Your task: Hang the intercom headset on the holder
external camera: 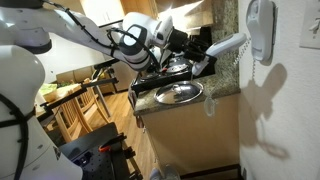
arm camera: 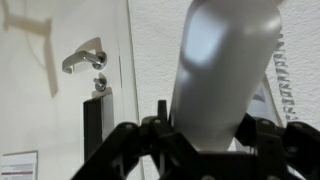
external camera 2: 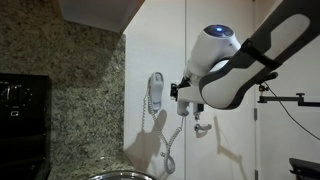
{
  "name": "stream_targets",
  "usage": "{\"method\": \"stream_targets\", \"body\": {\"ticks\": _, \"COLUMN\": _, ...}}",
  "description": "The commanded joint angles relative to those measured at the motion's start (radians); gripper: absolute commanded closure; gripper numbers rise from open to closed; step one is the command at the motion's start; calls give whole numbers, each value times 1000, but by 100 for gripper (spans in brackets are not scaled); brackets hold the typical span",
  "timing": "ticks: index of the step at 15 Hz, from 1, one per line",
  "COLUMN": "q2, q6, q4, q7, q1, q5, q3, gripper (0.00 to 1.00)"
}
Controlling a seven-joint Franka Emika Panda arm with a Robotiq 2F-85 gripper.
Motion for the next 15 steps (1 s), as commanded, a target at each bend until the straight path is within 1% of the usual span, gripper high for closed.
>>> {"method": "stream_targets", "body": {"ticks": 1, "q2": -85, "q6": 110, "q4": -44, "q7": -83, "q1": 3, "q5": -51, "q3": -6, "gripper": 66}}
{"method": "stream_targets", "body": {"ticks": 3, "q2": -119, "q6": 136, "q4": -58, "q7": -124, "q1": 1, "q5": -65, "q3": -6, "gripper": 66}}
{"method": "stream_targets", "body": {"ticks": 8, "q2": -141, "q6": 101, "q4": -84, "q7": -203, "q1": 1, "q5": -84, "q3": -16, "gripper": 66}}
{"method": "stream_targets", "body": {"ticks": 9, "q2": -87, "q6": 95, "q4": -66, "q7": -161, "q1": -3, "q5": -56, "q3": 2, "gripper": 41}}
{"method": "stream_targets", "body": {"ticks": 14, "q2": -97, "q6": 95, "q4": -75, "q7": -175, "q1": -4, "q5": -59, "q3": 3, "gripper": 41}}
{"method": "stream_targets", "body": {"ticks": 15, "q2": -97, "q6": 95, "q4": -75, "q7": -175, "q1": -4, "q5": -59, "q3": 3, "gripper": 66}}
